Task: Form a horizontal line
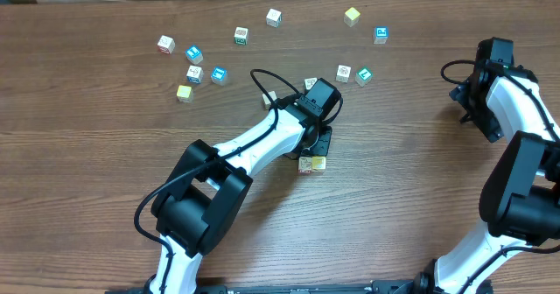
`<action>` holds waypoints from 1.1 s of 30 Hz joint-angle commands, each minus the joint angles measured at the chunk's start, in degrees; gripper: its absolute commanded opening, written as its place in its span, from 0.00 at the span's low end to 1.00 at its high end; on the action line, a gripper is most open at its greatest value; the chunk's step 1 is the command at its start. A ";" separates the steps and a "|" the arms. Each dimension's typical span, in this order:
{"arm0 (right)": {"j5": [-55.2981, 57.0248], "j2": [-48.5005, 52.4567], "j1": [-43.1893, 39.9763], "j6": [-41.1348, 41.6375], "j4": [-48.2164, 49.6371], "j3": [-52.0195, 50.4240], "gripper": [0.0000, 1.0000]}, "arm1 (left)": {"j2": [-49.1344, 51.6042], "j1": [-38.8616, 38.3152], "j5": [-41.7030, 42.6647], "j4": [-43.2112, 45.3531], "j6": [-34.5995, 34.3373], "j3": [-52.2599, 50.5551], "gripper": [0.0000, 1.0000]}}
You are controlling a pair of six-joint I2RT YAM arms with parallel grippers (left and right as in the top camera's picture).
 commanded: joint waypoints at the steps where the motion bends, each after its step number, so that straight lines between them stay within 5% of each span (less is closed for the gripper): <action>1: 0.59 0.81 0.04 -0.07 0.15 1.14 1.00 | 0.85 -0.52 0.92 -0.24 0.13 -0.61 0.04; 33: 0.59 0.81 0.04 -0.07 0.13 1.14 1.00 | 0.83 -0.55 1.11 -1.51 0.46 -0.61 0.04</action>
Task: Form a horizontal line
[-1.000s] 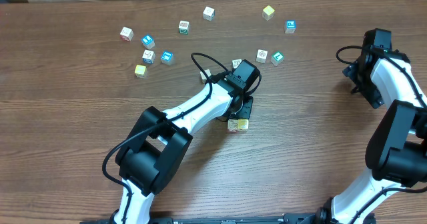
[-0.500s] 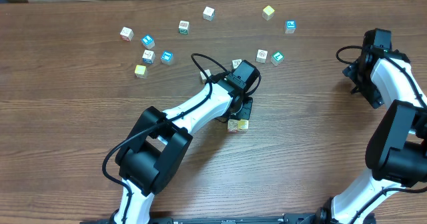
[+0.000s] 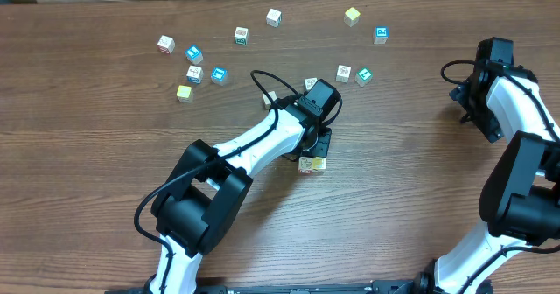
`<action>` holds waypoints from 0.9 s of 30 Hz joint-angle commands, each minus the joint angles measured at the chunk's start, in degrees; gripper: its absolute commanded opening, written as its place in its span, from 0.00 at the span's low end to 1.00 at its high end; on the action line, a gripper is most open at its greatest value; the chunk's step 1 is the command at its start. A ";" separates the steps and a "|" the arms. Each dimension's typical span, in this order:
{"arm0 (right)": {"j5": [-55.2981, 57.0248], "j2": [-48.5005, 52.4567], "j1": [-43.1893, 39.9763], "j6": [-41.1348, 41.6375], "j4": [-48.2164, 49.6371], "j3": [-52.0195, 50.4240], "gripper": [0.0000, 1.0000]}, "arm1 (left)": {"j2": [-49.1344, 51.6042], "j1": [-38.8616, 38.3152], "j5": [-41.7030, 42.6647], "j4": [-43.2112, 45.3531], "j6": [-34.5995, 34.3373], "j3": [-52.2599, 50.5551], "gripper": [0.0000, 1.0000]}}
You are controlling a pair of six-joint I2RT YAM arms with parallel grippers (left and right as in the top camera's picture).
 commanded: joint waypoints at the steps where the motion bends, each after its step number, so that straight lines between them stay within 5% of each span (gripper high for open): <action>1: 0.61 0.81 0.04 -0.07 0.13 1.14 1.00 | 0.83 -0.55 0.50 -0.22 0.46 -0.61 0.04; 27: 0.59 0.81 0.04 -0.07 0.13 1.14 1.00 | 0.83 -0.52 1.77 -0.07 1.36 -0.57 0.04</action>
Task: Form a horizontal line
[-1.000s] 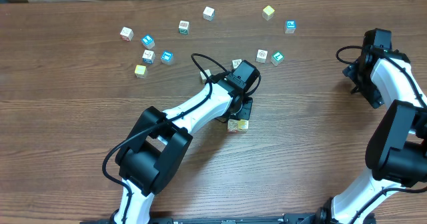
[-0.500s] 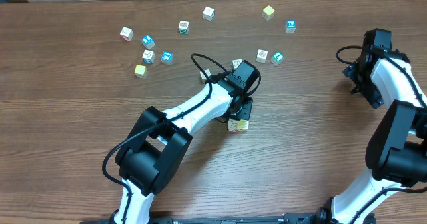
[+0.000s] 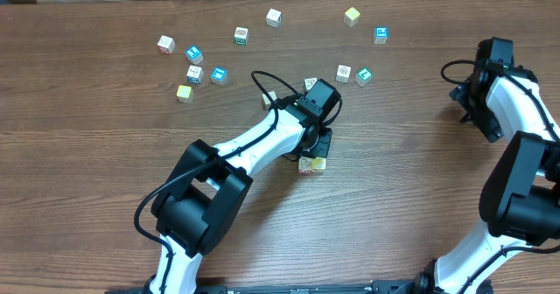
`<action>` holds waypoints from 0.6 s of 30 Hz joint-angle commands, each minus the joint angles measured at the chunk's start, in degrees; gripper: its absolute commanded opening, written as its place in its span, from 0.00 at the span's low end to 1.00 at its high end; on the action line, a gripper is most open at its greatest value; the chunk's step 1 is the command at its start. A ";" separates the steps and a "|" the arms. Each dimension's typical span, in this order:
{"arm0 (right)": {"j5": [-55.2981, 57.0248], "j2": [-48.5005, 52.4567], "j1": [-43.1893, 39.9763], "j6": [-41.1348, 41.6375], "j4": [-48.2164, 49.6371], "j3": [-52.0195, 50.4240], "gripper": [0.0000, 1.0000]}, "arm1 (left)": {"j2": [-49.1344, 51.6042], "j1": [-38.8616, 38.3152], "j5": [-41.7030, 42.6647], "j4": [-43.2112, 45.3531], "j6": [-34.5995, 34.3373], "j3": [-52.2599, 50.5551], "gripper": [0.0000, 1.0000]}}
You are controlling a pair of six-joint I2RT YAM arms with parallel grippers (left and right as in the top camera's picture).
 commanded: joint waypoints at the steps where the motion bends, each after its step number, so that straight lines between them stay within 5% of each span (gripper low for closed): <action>1: 0.59 0.81 0.04 -0.09 0.15 1.16 1.00 | 0.83 -0.55 0.87 -0.20 1.16 -0.57 0.05; 18: 0.59 0.81 0.04 -0.09 0.15 1.16 1.00 | 0.83 -0.52 0.98 -0.52 1.14 -0.57 0.04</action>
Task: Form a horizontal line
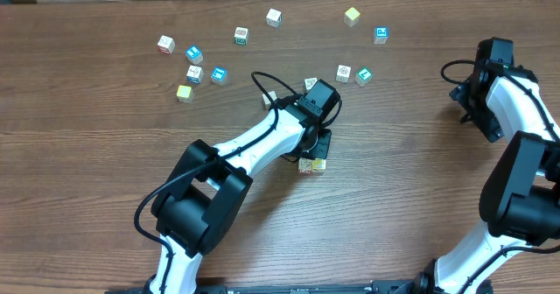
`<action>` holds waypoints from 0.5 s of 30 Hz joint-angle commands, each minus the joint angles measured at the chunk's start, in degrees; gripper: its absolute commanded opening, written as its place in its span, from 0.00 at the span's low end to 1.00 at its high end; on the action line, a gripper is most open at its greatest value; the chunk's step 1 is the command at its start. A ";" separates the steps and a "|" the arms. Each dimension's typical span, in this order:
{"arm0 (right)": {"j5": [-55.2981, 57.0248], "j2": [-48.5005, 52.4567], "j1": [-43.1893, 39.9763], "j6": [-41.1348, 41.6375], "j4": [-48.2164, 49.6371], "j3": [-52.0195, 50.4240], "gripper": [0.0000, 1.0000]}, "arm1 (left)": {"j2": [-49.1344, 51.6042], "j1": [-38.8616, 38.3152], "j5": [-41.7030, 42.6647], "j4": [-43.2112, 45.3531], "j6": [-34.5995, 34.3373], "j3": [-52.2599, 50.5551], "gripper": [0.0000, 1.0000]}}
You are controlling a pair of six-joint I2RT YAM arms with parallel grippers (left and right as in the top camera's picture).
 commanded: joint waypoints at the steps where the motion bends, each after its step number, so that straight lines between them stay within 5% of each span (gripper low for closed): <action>1: 0.59 0.81 0.04 -0.07 0.15 1.16 1.00 | 0.83 -0.52 0.42 0.66 1.14 -0.57 0.04; 9: 0.61 0.81 0.04 -0.07 0.13 1.16 1.00 | 0.81 0.37 -1.73 2.40 1.42 0.83 0.04; 15: 0.61 0.81 0.04 -0.07 0.15 1.16 1.00 | 0.81 3.06 -3.76 -5.11 4.87 13.42 0.04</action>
